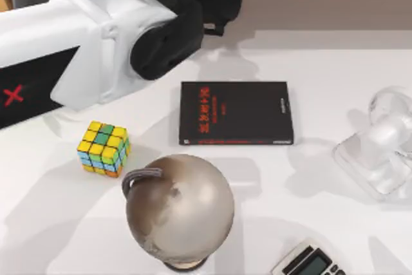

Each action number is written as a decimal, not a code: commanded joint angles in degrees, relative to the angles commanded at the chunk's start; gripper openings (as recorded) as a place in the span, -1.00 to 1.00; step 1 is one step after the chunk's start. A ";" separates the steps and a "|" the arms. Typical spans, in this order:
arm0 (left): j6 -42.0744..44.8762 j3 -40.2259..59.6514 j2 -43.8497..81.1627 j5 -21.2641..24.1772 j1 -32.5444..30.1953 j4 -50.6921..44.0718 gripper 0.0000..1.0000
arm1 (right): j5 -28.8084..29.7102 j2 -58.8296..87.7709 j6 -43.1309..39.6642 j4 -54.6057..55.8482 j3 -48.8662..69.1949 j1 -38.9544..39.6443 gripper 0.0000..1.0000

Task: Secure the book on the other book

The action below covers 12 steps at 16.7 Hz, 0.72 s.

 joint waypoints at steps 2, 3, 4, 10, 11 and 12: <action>4.81 -2.43 4.49 -1.81 -2.58 -2.71 -1.00 | 0.00 0.00 0.00 0.00 0.00 0.00 1.00; 7.01 -3.72 6.98 -2.65 -3.50 -4.06 -1.00 | 0.00 0.00 0.00 0.00 0.00 0.00 1.00; 9.06 -5.03 9.55 -3.44 -4.18 -5.39 -1.00 | 0.00 0.00 0.00 0.00 0.00 0.00 1.00; 17.10 -11.37 21.90 -6.45 -4.89 -11.26 -1.00 | 0.00 0.00 0.00 0.00 0.00 0.00 1.00; 17.53 -11.81 22.66 -6.58 -4.78 -11.61 -1.00 | 0.00 0.00 0.00 0.00 0.00 0.00 1.00; 17.67 -11.95 22.91 -6.62 -4.74 -11.72 -1.00 | 0.00 0.00 0.00 0.00 0.00 0.00 1.00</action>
